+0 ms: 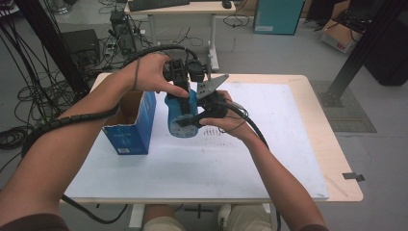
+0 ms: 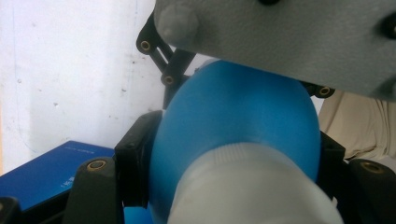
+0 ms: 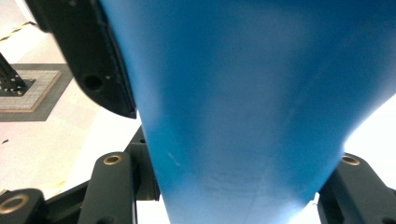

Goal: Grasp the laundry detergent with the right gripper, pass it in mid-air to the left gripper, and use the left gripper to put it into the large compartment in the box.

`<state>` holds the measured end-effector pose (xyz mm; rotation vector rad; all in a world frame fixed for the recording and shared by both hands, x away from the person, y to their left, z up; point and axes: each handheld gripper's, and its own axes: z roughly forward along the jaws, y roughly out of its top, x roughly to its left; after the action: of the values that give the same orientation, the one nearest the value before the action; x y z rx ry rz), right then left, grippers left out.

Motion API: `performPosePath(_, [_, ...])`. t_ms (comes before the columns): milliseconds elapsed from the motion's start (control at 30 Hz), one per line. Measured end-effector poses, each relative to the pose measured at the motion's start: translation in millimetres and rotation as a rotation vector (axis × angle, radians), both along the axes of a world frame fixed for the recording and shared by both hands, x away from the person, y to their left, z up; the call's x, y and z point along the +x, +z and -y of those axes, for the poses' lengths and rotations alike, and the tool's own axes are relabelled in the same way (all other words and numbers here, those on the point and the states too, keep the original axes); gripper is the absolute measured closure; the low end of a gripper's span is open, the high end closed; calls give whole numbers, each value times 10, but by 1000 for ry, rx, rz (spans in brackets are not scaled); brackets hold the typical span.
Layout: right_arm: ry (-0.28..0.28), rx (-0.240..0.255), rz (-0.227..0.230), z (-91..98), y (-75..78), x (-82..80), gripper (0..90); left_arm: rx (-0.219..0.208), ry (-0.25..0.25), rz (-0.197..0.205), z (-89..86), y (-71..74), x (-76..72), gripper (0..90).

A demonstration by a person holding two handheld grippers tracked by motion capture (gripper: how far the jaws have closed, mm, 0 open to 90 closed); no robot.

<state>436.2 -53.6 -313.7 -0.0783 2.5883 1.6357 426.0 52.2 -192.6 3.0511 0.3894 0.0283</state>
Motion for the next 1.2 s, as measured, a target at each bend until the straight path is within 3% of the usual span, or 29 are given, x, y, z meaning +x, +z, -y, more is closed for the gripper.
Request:
performPosePath(100, [13, 3, 6, -5, -4, 6, 431, 3, -2, 0, 3, -2, 0, 349])
performPosePath(133, [52, 19, 58, -22, -2, 46, 431, 3, -2, 0, 4, -2, 0, 349])
performPosePath(167, [56, 25, 66, -25, -3, 50, 431, 8, -9, 1, 3, -4, 2, 349])
performPosePath(467, [65, 27, 51, -32, -10, 47, 428, 3, 1, -5, 3, -8, -3, 352])
performPosePath(500, [25, 3, -3, -11, -10, 7, 428, 5, 0, -3, 3, -9, -3, 352])
performPosePath(533, [62, 18, 43, -29, -9, 43, 427, 3, 2, 2, 5, -12, -4, 353])
performPosePath(567, [68, 23, 51, -32, -11, 48, 427, 2, 3, 2, 6, -14, -4, 353])
performPosePath(800, [63, 16, 35, -27, -18, 50, 424, -1, 7, -5, 3, -24, 5, 354])
performPosePath(1200, [64, 22, 55, -28, -24, 77, 422, -11, 3, -2, -17, -27, 12, 355])
